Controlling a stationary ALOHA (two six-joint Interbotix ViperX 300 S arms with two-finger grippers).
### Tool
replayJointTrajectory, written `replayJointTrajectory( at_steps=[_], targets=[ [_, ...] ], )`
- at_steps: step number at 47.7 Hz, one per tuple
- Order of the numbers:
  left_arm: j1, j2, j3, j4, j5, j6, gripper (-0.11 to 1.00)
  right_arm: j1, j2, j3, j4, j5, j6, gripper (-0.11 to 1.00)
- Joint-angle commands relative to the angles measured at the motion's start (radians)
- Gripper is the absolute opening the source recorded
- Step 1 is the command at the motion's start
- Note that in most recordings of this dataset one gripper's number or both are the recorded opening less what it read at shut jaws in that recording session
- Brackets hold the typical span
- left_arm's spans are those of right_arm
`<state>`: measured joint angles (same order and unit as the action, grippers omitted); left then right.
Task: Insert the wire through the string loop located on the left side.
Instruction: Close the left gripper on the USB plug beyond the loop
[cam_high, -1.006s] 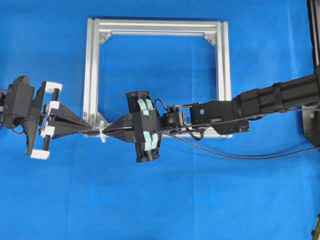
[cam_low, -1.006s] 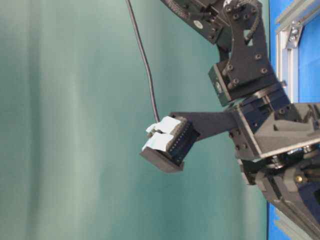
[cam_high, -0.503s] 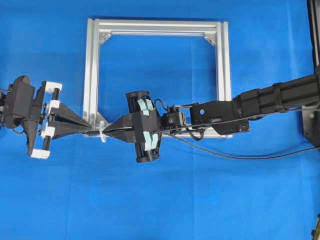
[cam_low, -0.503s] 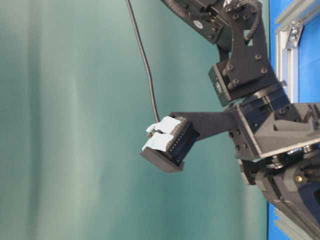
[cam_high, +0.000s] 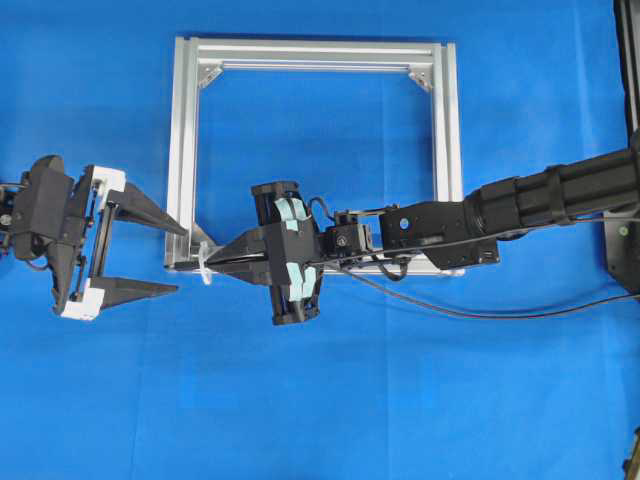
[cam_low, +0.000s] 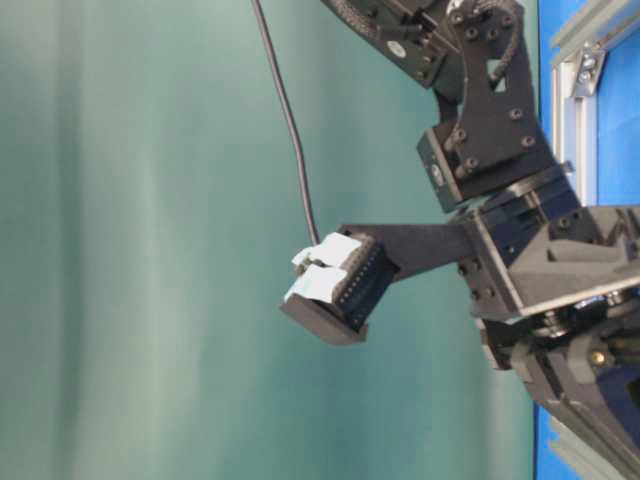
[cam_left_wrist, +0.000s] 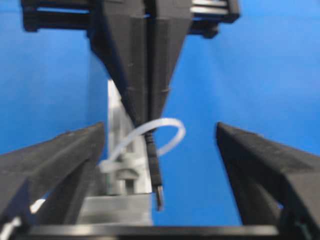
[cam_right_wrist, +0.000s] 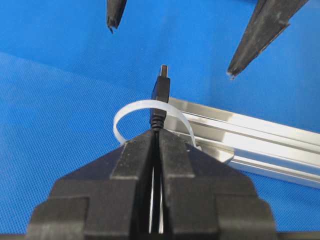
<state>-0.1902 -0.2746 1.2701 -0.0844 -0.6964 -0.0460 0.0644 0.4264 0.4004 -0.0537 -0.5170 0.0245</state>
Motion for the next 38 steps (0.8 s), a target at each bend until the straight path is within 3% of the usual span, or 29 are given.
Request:
replayJointTrajectory(
  at_steps=[1, 13, 38],
  targets=[
    [-0.005, 0.012, -0.018, 0.003, 0.006, 0.0, 0.9, -0.005, -0.02, -0.012, 0.002, -0.005, 0.002, 0.0],
    [-0.008, 0.121, -0.038, 0.003, 0.021, 0.0, 0.9, -0.008, -0.02, -0.011, 0.002, -0.005, 0.0, 0.0],
    [-0.008, 0.129, -0.04, 0.003, 0.026, 0.002, 0.9, -0.008, -0.02, -0.012, 0.002, -0.006, 0.002, 0.0]
  ],
)
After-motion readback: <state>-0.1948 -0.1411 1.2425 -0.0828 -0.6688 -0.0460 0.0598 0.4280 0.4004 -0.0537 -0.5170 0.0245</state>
